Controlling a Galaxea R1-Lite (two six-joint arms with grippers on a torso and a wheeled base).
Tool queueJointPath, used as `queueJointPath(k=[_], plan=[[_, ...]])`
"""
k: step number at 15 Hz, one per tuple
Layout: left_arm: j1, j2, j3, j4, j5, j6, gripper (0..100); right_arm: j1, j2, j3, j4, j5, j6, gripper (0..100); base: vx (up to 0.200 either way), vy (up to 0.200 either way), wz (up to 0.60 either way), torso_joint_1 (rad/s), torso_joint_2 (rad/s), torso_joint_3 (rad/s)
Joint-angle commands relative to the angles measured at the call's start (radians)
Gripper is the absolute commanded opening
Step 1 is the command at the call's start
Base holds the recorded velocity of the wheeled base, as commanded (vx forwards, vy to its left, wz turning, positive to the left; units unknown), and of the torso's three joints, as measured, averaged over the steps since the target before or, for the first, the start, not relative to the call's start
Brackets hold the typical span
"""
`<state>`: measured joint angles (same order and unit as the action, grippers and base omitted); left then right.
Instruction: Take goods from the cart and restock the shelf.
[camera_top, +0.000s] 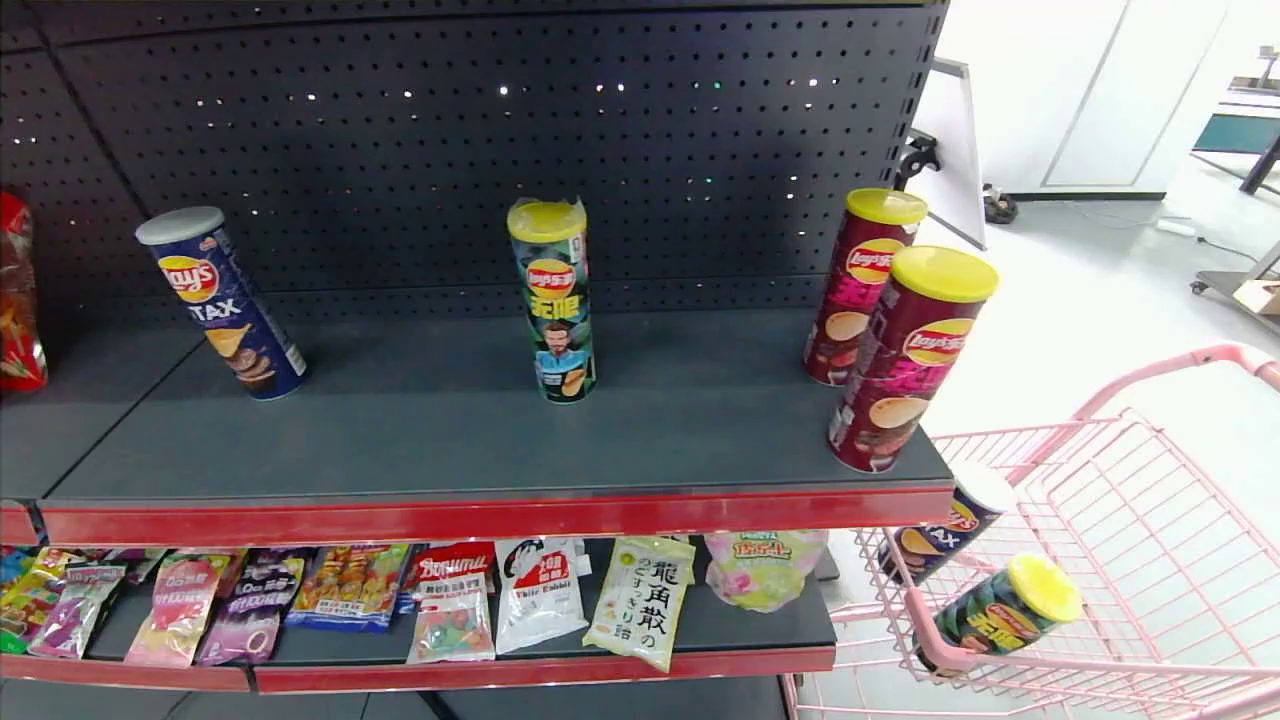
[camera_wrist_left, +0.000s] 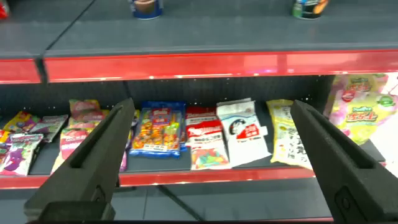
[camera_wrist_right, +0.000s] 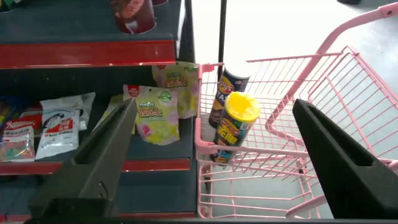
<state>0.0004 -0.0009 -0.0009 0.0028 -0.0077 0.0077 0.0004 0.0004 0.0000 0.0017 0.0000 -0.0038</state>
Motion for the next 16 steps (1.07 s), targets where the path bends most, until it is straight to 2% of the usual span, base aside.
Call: queueJointPath(k=[1,11,16], plan=[[0.000,0.001,0.001,0.000,0.000,-0.002,100,0.001,0.001,0.000,0.000,0.000,-0.001,100,0.000,0.000,-0.60,-0.002,0.01,-0.002],[0.000,0.001,0.001,0.000,0.000,-0.003,100,0.000,0.001,0.000,0.000,0.000,-0.002,100,0.000,0.000,-0.60,0.003,0.00,0.002],[0.000,0.001,0.001,0.000,0.000,-0.003,100,0.000,0.001,0.000,0.000,-0.005,-0.002,100,0.000,0.000,0.00,-0.023,0.06,0.031]])
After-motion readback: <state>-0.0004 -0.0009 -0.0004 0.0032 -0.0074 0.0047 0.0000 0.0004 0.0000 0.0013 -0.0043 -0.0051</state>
